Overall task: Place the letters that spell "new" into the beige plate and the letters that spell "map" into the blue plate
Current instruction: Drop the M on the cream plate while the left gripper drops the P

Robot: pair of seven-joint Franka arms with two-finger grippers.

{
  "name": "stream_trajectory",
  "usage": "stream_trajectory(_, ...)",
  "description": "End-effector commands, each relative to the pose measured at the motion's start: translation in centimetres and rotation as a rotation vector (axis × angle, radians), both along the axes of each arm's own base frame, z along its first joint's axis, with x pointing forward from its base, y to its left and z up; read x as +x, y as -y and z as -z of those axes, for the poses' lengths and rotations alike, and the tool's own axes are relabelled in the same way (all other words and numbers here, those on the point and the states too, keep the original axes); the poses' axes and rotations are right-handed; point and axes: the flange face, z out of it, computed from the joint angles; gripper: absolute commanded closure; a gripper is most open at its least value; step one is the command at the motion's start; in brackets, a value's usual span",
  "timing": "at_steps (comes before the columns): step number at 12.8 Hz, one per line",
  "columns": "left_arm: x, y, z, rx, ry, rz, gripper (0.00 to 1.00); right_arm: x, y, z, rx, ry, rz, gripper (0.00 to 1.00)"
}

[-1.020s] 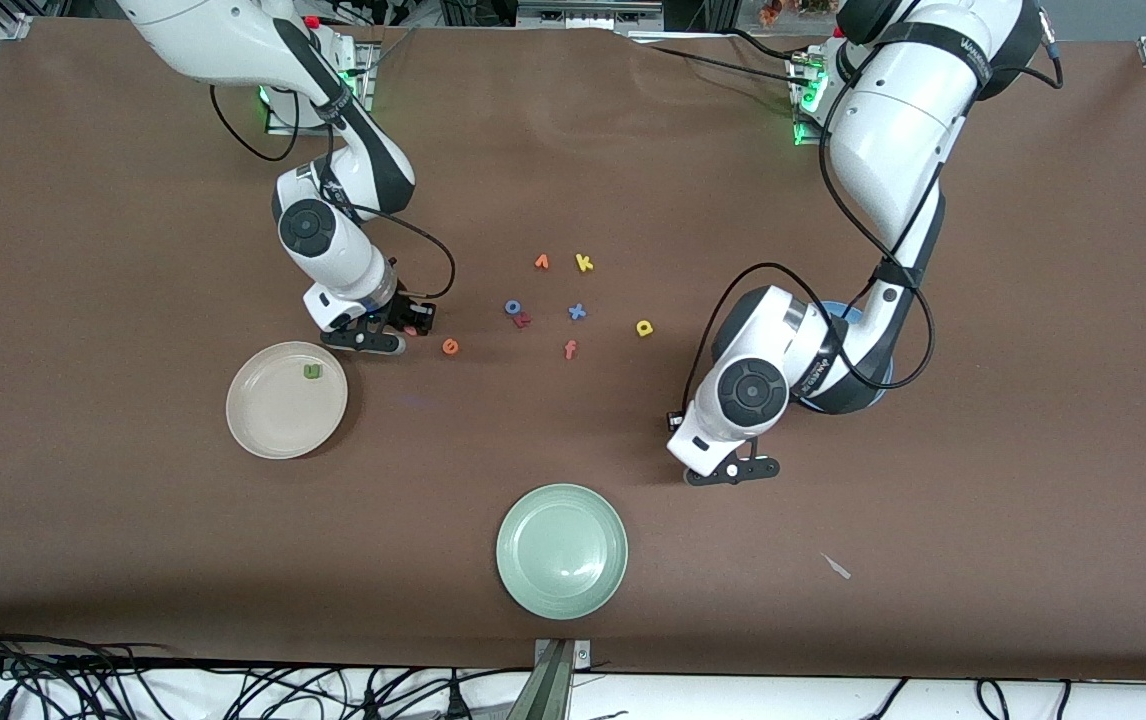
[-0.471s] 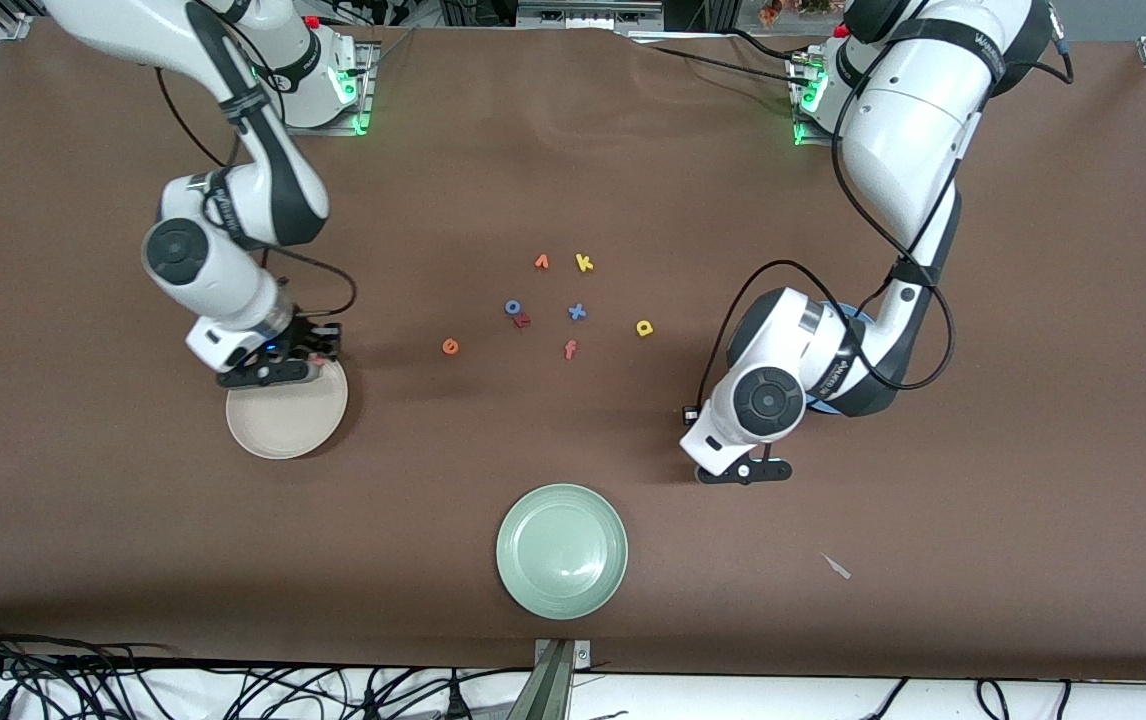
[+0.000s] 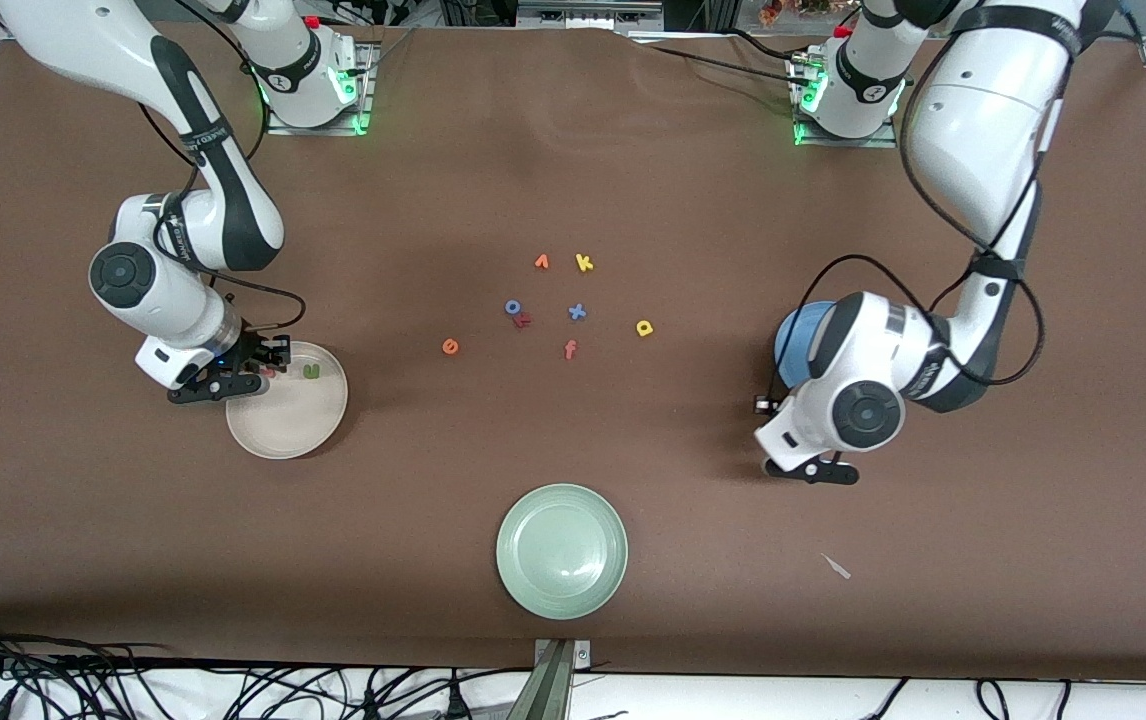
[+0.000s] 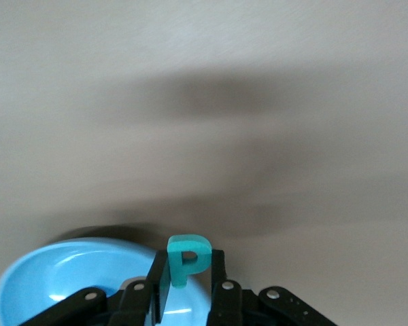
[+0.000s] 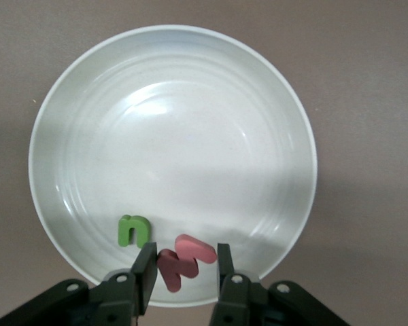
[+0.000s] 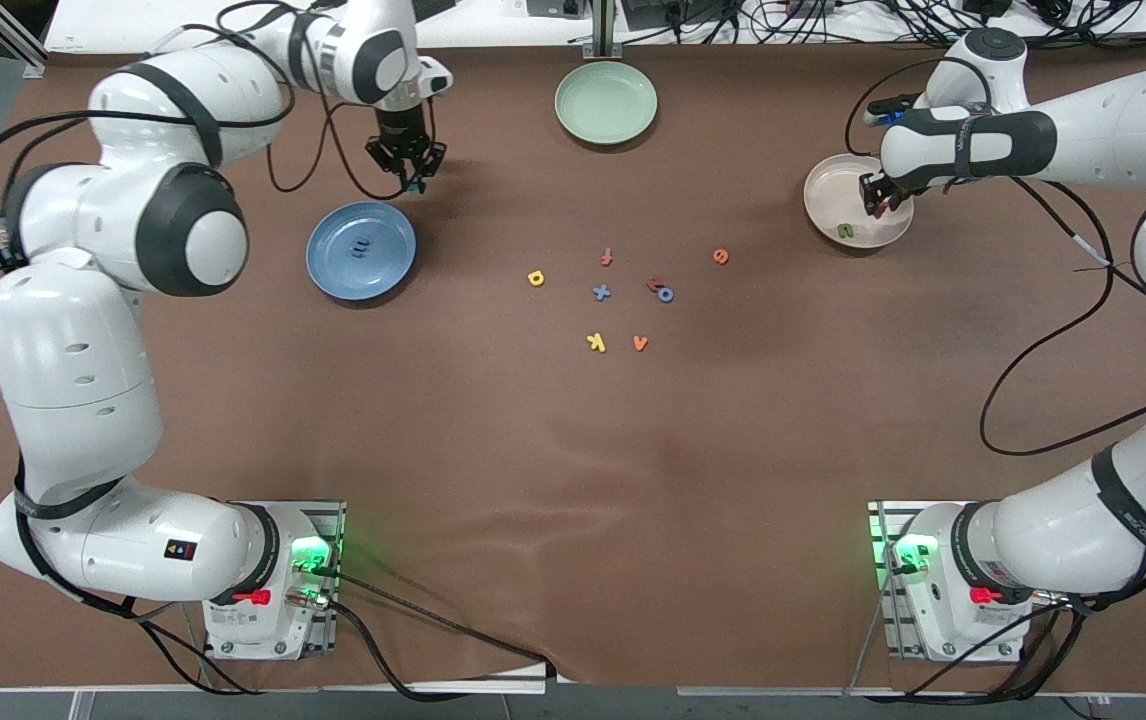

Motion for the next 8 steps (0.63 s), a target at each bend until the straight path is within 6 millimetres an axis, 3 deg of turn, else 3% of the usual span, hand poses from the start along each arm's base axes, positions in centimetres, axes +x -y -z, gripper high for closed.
stream_trajectory(1, -4.0, -4.5, -1.3, 0.006, -0.027, 0.072, 0.96, 0.4, -1.9, -0.6, 0.008, 0.014, 0.048, 0.33)
stream_trajectory(4, -8.3, -4.7, 1.4, 0.016, -0.069, 0.087, 0.94, -0.1, -5.9, -0.5, 0.034, 0.012, 0.130, 0.30)
stream_trajectory(6, -8.4, -4.6, 2.4, 0.005, -0.051, 0.095, 0.90, -0.7, -9.5, 0.2, 0.055, 0.002, 0.212, 0.29)
stream_trajectory(7, -8.5, -3.8, 2.5, 0.005, -0.048, 0.103, 0.83, -0.7, -12.2, 0.1, 0.068, 0.007, 0.252, 0.29)
stream_trajectory(8, -8.4, -3.8, 2.3, 0.005, -0.043, 0.097, 0.66, -0.6, -14.6, 0.3, 0.076, 0.009, 0.297, 0.29)
